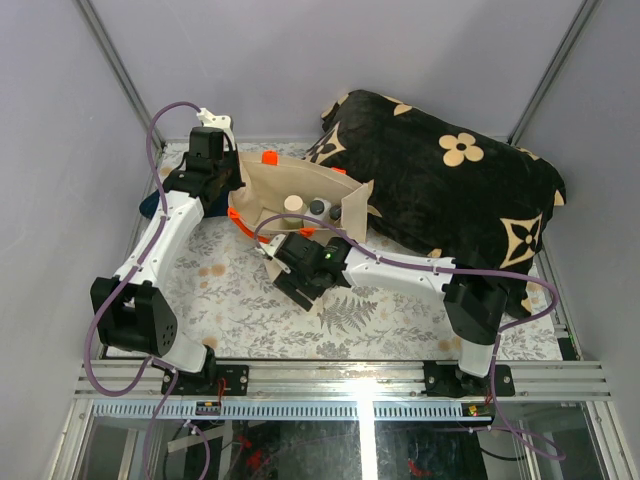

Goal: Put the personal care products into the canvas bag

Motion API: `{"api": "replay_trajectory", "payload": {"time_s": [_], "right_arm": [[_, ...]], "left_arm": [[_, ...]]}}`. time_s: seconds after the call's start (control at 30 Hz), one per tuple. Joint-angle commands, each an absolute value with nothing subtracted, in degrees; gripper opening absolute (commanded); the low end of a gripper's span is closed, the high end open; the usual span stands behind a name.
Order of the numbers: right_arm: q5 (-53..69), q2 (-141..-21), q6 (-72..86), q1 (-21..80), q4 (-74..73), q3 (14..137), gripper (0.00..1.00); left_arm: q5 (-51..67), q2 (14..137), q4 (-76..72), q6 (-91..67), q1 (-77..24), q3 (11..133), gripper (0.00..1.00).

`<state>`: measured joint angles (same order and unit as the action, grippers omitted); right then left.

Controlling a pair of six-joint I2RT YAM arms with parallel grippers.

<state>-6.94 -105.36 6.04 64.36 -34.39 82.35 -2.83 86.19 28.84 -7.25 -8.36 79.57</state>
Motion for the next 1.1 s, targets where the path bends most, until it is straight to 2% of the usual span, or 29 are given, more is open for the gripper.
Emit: {"api": "replay_trajectory", "payload": {"time_s": [0.0, 0.23, 0.37, 0.57, 0.7, 0.83, 1.07], "right_arm": [[-9.85, -101.08, 6.29, 64.84, -36.87, 82.45, 0.23], [-13.82, -95.60, 9.51, 64.81, -45.12, 88.56, 0.13], [-13.85, -92.79, 11.43, 64.78, -50.19, 96.49, 0.00], [-13.86, -90.81, 13.40, 64.65, -55.61, 109.65, 0.00], [-14.19, -89.69, 13.30, 63.81, -54.27, 117.78, 0.00], [-15.22, -89.84, 12.19, 61.08, -50.24, 120.60, 0.00], [-7.67, -94.83, 11.40, 50.12, -43.99, 124.14, 0.00]], "left_arm": [[-3.05, 85.32, 26.72, -7.21, -8.35, 78.74, 0.00], [-3.16, 85.18, 26.98, -7.14, -8.36, 79.09, 0.00], [-3.46, 85.10, 27.16, -7.03, -8.35, 79.06, 0.00], [-3.66, 84.69, 27.16, -7.20, -8.35, 79.04, 0.00], [-3.62, 84.30, 27.16, -7.13, -8.35, 79.24, 0.00], [-3.55, 84.03, 27.16, -7.16, -8.32, 79.13, 0.00], [-2.92, 83.26, 27.16, -7.41, -8.37, 78.96, 0.00]]}}
